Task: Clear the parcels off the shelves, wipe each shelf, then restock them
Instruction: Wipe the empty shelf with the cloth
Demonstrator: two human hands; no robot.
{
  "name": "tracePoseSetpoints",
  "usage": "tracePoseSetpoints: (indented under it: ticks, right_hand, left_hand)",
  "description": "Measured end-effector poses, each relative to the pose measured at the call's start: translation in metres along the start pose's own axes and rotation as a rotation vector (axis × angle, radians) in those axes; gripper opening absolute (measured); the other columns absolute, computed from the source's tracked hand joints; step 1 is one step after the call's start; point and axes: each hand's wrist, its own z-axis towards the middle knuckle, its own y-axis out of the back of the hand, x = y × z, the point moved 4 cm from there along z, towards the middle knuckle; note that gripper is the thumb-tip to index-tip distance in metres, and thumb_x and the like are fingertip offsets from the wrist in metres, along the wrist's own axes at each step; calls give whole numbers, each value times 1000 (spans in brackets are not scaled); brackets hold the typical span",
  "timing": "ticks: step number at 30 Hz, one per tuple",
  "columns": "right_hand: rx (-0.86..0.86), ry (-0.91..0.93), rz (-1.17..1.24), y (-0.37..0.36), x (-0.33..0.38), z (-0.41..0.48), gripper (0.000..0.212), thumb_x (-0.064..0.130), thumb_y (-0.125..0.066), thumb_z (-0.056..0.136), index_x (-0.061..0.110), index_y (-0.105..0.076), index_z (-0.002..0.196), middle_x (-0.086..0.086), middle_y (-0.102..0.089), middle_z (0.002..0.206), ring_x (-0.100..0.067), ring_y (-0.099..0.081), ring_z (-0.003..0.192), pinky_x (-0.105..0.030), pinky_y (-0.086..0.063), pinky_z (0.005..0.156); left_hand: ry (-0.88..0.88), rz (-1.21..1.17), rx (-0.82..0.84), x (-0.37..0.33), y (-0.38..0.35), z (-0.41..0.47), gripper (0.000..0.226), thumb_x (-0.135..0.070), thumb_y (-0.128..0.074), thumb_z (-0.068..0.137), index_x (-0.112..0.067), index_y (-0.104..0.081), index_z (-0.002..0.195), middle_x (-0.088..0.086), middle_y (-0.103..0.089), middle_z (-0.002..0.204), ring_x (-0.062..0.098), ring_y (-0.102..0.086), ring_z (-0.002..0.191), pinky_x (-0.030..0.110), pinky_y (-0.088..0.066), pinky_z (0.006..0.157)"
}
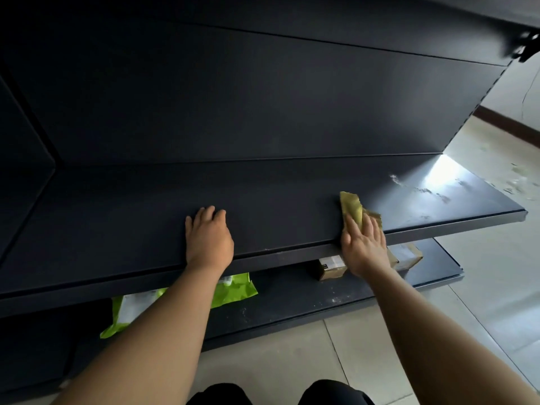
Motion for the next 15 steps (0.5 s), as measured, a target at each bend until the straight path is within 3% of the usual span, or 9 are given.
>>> tracePoseSetpoints:
  ticks: [2, 6, 11, 15]
  right_hand:
    - [43, -31, 25, -6, 15, -4, 63, 43, -11, 94, 28, -8, 154, -14, 6, 161, -30, 9, 148, -47, 7, 119]
    - [88, 187, 107, -12, 74, -28, 76, 44, -10, 80, 29, -16, 154, -10, 1, 162, -26, 6, 148, -43, 4, 118]
    - [121, 493, 61, -27, 139, -62, 60, 34, -31, 96, 27, -16, 154, -7, 1, 162, -27, 3, 148, -46, 2, 118]
    - [23, 622, -20, -34, 143, -74, 55, 37, -28, 102, 32, -10, 154, -7, -4, 161, -27, -2, 147, -43, 0, 119]
  left_hand:
    - [6, -49, -17, 1, -1, 1, 43, -9, -42, 94, -13, -47, 136, 7, -39, 147, 24, -28, 139, 48, -13, 117]
    - [26, -166, -51, 6, 2, 2, 44, -1, -40, 91, -6, -51, 134, 11, -42, 146, 24, -32, 138, 44, -11, 118]
    - [44, -241, -89, 8, 4, 1, 42, 0, -37, 92, -2, -54, 130, 12, -46, 143, 24, -38, 135, 42, -12, 118]
    - [48, -213, -79, 7, 5, 1, 42, -1, -37, 93, -1, -51, 133, 12, -44, 145, 24, -36, 137, 42, -13, 118]
